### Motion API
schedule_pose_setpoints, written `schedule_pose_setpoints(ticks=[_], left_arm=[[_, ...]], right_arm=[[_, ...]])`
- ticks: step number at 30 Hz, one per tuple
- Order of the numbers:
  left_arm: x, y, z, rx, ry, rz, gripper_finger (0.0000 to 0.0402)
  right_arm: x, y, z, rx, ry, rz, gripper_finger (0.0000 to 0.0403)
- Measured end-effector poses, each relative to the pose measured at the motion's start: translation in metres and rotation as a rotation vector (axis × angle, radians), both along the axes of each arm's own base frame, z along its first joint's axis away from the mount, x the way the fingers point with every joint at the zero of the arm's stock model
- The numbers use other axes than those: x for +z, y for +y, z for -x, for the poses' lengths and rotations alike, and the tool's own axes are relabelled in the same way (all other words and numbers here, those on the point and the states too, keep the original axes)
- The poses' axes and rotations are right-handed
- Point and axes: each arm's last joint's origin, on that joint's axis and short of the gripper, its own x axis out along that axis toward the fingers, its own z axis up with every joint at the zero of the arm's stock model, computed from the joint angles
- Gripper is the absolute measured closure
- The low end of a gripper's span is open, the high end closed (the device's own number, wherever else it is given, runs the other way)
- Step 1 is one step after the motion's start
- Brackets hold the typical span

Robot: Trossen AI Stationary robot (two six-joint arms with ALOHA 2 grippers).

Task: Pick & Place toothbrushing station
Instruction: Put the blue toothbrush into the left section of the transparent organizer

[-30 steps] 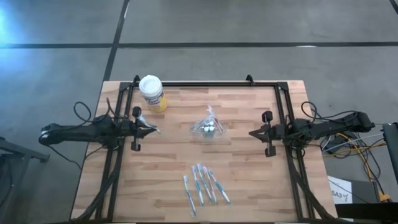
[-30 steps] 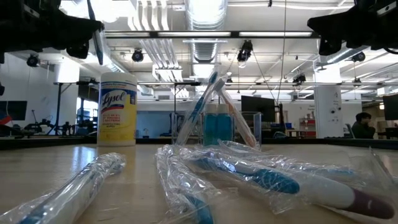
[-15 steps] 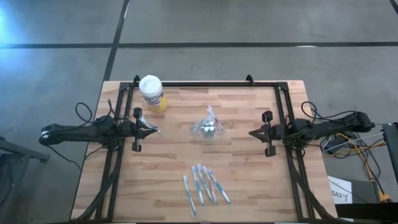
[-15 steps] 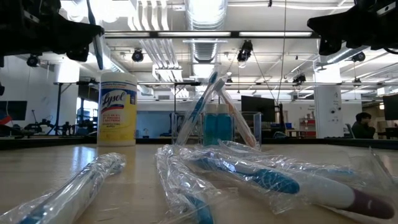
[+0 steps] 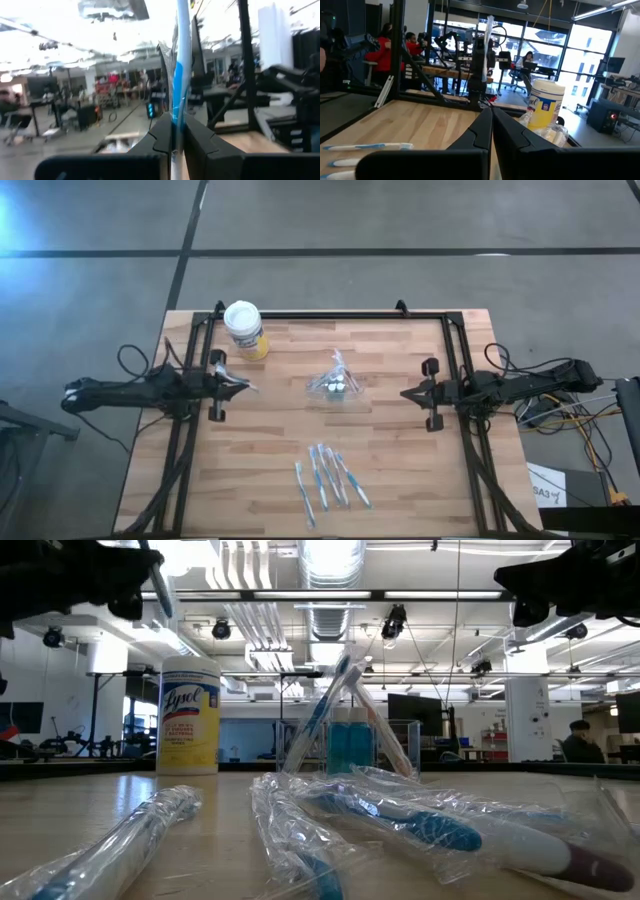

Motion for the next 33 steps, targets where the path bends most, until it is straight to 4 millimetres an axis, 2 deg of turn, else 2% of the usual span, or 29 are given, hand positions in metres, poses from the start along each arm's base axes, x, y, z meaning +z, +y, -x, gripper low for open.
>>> schedule_pose_setpoints(ticks=[4,7,12,16,19,21,24,33], left_arm=[[0.021,0.0,-0.008,-0.017,-0.018,-0.005,0.0376],[0.036,0.0,-0.02,-0.009,0.013,-0.003,0.0376],[0.057,0.002,-0.053,0.025,0.05,-0.035,0.0376],[0.063,0.006,-0.083,0.118,0.089,-0.037,0.0376],[0.051,0.01,-0.105,0.137,0.145,-0.037,0.0376],[0.052,0.014,-0.116,0.154,0.105,-0.036,0.0376],[0.037,0.023,-0.128,0.183,0.115,-0.012,0.0376],[-0.001,0.041,-0.148,0.219,0.215,0.055,0.0376]], right_arm=[[0.002,0.0,0.0,-0.001,-0.02,0.001,0.0394],[0.004,0.0,0.001,-0.001,-0.041,-0.003,0.0394],[0.004,0.0,0.0,-0.002,-0.042,0.003,0.0394],[0.004,0.0,0.0,-0.003,-0.042,0.005,0.0394],[0.004,0.0,0.0,-0.002,-0.041,0.004,0.0394],[0.004,0.0,0.0,-0.003,-0.039,0.005,0.0394],[0.003,0.0,0.0,-0.003,-0.034,0.006,0.0394],[0.003,0.0,0.0,-0.005,-0.032,0.018,0.0394]])
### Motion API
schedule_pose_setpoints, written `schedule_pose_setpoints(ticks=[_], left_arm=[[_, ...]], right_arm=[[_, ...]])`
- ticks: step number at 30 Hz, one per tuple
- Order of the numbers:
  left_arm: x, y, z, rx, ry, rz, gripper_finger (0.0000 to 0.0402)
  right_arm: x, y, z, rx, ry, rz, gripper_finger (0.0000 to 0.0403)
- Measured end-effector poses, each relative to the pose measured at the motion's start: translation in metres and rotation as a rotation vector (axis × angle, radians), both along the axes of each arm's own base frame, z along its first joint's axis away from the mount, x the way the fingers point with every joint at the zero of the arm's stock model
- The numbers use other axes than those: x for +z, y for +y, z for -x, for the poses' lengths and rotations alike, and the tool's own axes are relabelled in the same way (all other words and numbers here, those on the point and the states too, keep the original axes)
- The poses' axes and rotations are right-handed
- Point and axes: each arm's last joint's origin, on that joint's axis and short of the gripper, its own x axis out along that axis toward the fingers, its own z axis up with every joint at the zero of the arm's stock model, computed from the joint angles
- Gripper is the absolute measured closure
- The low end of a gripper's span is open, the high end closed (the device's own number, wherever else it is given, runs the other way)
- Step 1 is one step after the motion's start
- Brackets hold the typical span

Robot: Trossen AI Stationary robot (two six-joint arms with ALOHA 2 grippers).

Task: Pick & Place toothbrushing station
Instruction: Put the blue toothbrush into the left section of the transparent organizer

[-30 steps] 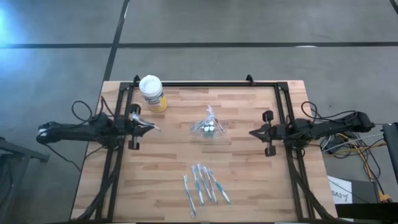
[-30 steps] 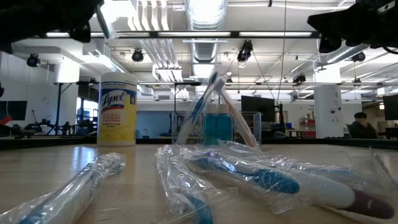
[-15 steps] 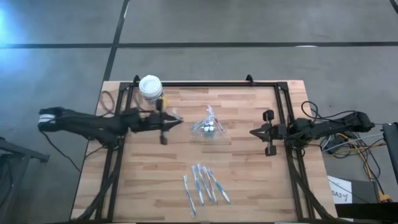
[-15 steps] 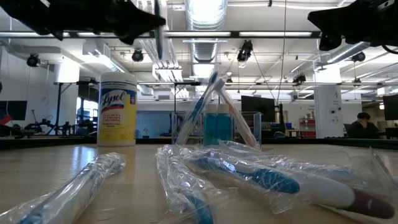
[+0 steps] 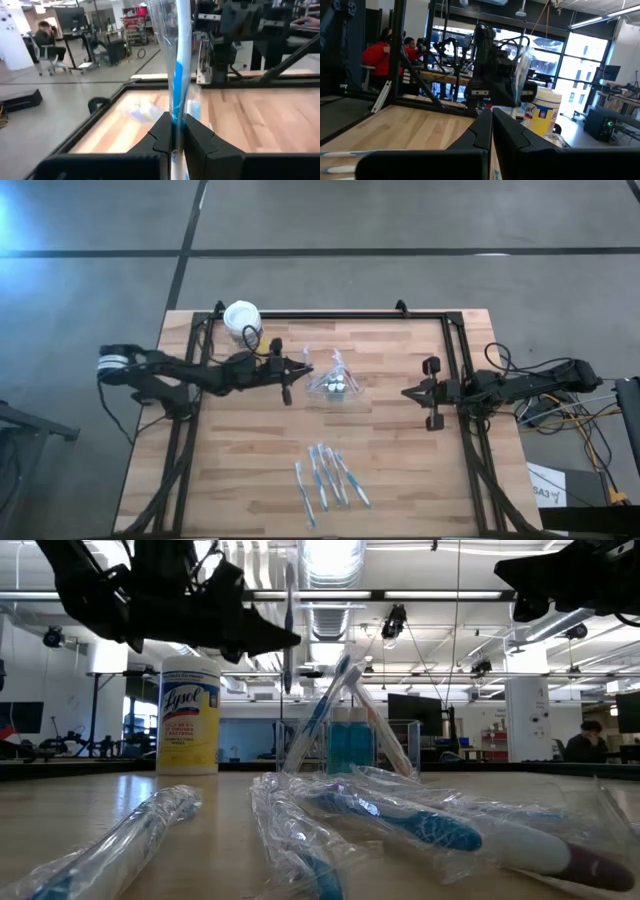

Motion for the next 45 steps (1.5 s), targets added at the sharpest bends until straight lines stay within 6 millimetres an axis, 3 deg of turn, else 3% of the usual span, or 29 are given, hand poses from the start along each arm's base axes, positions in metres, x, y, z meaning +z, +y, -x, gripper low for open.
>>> schedule_pose_setpoints(ticks=[20,45], left_arm=[[-0.052,0.005,-0.022,0.012,0.086,0.065,0.0376],[-0.083,0.011,-0.026,0.038,0.185,0.095,0.0376]], right_arm=[[0.001,0.0,0.0,-0.001,-0.005,0.003,0.0394],[0.001,0.0,0.0,0.0,-0.008,0.002,0.0394]])
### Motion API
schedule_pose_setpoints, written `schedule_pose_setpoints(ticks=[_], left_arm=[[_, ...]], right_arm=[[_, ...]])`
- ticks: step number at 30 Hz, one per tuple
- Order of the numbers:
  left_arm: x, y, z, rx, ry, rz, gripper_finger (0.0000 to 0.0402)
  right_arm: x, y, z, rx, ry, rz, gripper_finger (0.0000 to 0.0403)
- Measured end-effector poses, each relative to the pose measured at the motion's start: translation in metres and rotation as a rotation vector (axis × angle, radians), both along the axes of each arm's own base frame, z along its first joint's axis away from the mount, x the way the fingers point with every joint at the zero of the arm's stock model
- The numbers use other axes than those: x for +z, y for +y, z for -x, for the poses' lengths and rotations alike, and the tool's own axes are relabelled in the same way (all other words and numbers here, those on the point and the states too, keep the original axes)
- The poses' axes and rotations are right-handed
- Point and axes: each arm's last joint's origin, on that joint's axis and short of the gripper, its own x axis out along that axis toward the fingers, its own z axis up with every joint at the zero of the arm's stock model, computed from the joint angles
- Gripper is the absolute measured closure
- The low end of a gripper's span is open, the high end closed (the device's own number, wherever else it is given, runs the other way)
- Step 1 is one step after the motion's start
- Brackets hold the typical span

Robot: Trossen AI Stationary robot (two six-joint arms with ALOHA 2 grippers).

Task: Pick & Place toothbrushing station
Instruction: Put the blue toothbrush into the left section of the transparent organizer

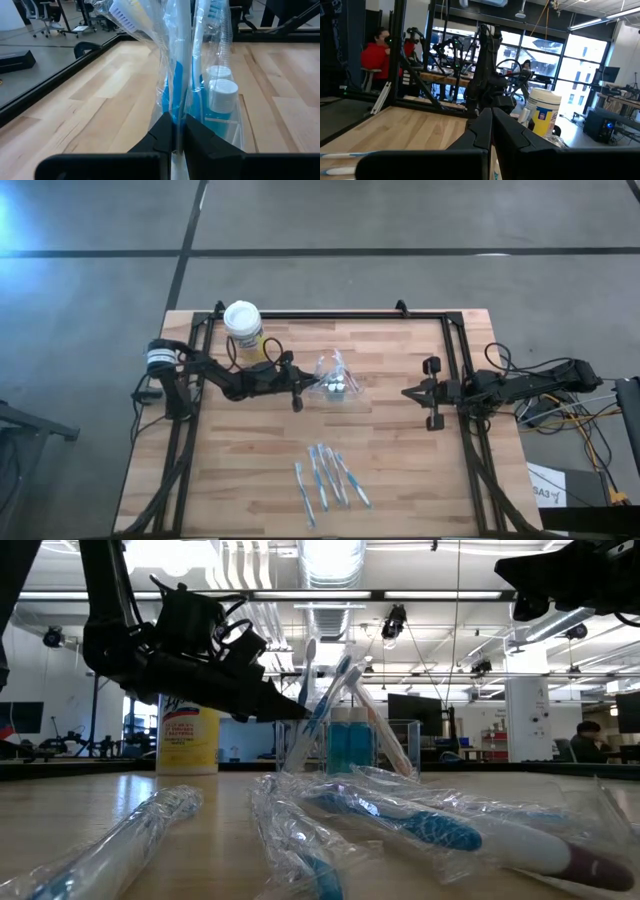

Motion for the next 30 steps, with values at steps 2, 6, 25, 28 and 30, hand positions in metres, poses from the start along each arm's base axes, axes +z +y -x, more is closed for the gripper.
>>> schedule_pose_setpoints(ticks=[2,6,25,28,30], left_arm=[[0.0,0.0,0.0,0.0,0.001,0.001,0.0376],[0.002,0.001,0.001,0.005,-0.003,0.014,0.0362],[0.021,0.0,0.004,-0.006,-0.064,0.017,0.0238],[0.032,-0.001,0.006,-0.008,-0.102,-0.001,0.0229],[0.038,-0.001,0.007,-0.008,-0.124,-0.005,0.0226]], right_arm=[[0.0,0.0,0.0,0.0,0.0,0.0,0.0394],[0.0,0.0,0.0,0.0,0.0,0.0,0.0394],[0.0,0.0,0.0,0.001,0.0,-0.007,0.0394],[0.0,0.0,0.0,0.001,0.001,-0.007,0.0394],[0.0,0.0,0.0,0.001,0.001,-0.007,0.0394]])
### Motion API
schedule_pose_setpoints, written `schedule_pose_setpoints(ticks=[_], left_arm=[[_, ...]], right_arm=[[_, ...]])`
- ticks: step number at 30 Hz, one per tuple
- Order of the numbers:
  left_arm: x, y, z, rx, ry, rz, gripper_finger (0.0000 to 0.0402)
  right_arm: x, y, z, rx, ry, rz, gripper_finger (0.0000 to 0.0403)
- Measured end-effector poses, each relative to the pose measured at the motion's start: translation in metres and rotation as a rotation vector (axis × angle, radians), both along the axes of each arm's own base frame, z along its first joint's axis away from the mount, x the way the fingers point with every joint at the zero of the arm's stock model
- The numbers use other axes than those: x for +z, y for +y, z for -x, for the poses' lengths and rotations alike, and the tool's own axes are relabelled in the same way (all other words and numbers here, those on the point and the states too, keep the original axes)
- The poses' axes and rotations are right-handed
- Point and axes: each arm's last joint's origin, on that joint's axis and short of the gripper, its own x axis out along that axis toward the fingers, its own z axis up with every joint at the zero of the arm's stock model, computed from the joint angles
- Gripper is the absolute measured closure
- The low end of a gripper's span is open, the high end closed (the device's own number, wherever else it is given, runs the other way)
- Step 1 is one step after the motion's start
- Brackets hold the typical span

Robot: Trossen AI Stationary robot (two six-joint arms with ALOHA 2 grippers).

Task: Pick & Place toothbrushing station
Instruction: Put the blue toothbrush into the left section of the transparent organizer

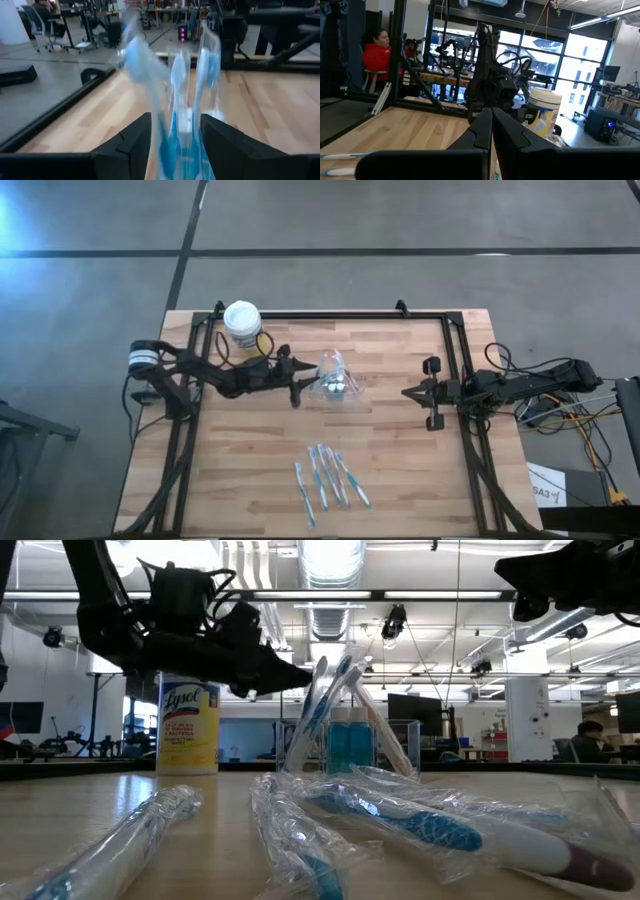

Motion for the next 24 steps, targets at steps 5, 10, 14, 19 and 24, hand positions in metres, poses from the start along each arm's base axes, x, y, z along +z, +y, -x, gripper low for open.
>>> schedule_pose_setpoints(ticks=[5,10,14,19,24], left_arm=[[0.008,0.002,-0.004,0.003,0.012,-0.004,0.0225],[0.009,0.007,-0.018,0.02,0.154,0.001,0.0225],[0.015,0.009,-0.025,0.041,0.189,-0.005,0.0225],[0.015,0.008,-0.025,0.039,0.192,-0.024,0.0225],[0.019,0.004,-0.025,0.023,0.185,-0.028,0.0225]], right_arm=[[0.0,0.0,0.0,0.0,0.0,0.0,0.0394],[0.0,0.0,0.0,0.0,-0.001,-0.001,0.0394],[0.0,0.0,0.0,0.0,-0.002,-0.001,0.0394],[0.0,0.0,0.0,0.0,-0.002,-0.001,0.0394],[0.0,0.0,0.0,0.0,0.001,0.0,0.0394]])
